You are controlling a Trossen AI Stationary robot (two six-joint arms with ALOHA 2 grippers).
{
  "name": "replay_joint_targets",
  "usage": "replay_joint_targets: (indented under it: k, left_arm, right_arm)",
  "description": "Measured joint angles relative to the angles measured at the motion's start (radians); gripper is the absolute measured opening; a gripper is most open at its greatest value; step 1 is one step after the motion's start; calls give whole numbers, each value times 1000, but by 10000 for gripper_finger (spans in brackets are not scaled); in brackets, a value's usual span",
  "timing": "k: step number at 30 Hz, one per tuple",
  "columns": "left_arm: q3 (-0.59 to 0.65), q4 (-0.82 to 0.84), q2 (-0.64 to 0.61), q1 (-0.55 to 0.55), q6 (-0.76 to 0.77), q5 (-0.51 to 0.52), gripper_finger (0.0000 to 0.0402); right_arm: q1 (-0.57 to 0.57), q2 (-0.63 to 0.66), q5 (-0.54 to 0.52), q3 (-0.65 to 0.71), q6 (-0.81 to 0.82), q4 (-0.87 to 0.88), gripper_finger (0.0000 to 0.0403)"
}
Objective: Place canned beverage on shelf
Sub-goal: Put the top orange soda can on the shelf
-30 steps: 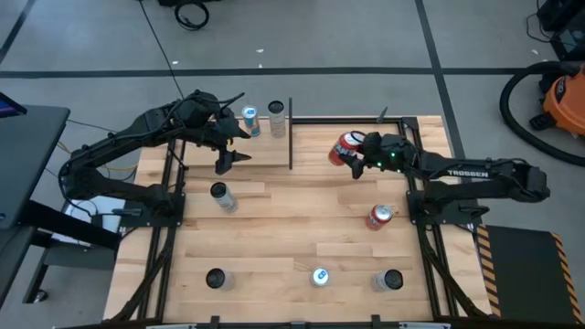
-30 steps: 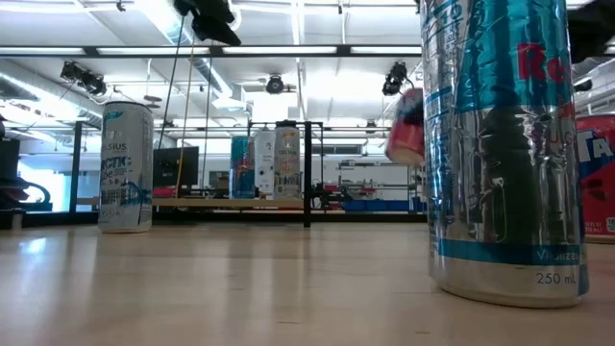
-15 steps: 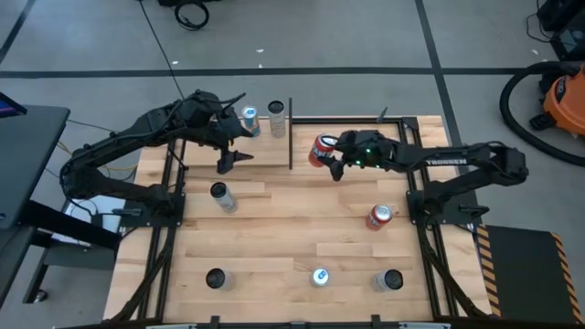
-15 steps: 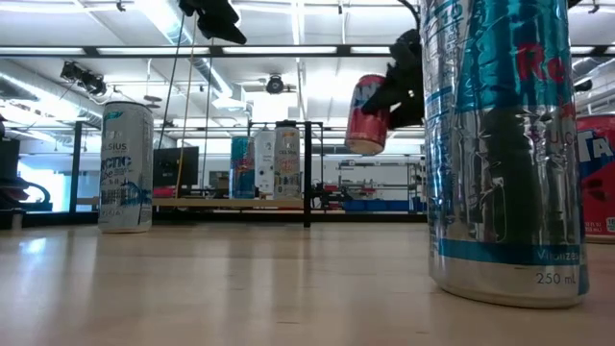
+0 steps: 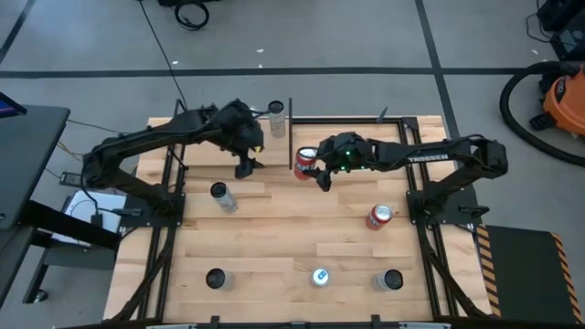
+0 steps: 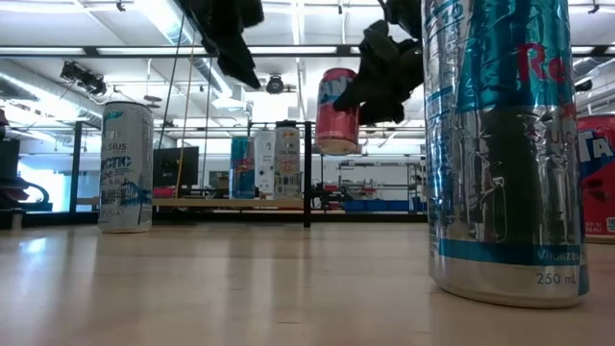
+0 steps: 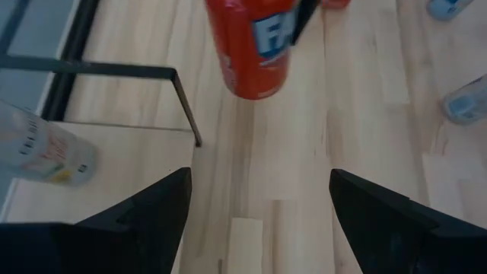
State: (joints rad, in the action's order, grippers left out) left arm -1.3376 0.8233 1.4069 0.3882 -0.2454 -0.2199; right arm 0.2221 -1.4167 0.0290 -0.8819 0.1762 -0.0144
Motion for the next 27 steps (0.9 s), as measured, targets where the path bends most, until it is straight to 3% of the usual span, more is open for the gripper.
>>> replay_joint_targets:
  k: [9, 27]
  left_arm:
    - [0, -41, 67, -2, -11, -124, 314]
    - [0, -73, 112, -62, -33, -91, 314]
  right_arm:
    - [-43, -127, 20, -86, -23, 34, 290]
    - [-71, -287, 71, -267, -83, 106, 290]
